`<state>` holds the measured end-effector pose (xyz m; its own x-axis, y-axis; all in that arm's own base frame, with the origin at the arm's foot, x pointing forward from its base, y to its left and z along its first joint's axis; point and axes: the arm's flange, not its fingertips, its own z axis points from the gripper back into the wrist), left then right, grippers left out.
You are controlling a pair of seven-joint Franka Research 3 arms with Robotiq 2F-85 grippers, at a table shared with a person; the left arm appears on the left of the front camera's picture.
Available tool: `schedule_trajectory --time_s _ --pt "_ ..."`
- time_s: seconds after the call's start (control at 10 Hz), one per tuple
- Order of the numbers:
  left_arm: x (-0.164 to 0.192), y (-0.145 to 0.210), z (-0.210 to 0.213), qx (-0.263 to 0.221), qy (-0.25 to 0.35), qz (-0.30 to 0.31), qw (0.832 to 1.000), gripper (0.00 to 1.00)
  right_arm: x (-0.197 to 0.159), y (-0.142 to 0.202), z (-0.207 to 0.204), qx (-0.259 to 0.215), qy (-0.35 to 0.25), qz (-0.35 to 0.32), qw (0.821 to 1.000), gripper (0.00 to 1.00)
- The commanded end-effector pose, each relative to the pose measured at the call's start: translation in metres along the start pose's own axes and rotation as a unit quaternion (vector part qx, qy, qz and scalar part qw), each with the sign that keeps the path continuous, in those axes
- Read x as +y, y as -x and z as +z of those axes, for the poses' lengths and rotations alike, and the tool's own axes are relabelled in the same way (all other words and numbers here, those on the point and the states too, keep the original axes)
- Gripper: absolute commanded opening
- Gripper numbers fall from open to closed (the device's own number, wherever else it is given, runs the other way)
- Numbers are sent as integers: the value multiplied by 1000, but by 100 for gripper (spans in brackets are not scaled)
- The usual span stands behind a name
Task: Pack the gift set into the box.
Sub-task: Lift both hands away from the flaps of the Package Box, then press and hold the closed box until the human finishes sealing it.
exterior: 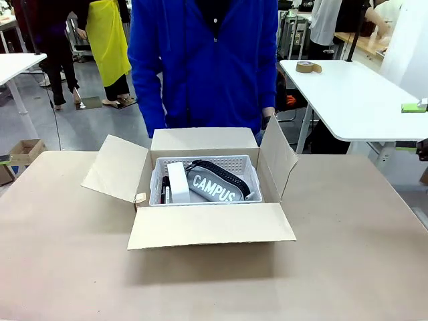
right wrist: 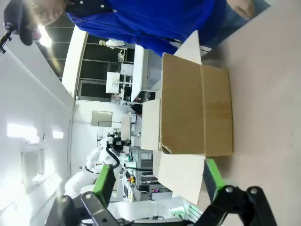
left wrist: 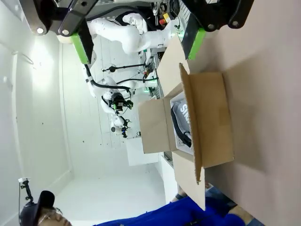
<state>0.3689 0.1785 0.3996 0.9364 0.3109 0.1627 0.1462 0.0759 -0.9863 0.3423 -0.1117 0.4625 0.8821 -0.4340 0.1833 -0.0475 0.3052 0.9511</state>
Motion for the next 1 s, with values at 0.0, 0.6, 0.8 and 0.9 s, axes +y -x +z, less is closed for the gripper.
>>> schedule_trajectory --time_s 0.0,0.6,0.8,0.9 --pt "-22 17 3 11 6 -19 1000 100 22 10 -4 30 47 51 997 100" --pt "-22 17 3 11 6 -19 1000 100 22 10 -4 30 47 51 997 100" --pt "-22 17 3 11 6 -19 1000 100 22 10 -4 30 47 51 997 100" --pt "-22 17 3 11 6 -19 1000 100 22 10 -4 30 47 51 997 100"
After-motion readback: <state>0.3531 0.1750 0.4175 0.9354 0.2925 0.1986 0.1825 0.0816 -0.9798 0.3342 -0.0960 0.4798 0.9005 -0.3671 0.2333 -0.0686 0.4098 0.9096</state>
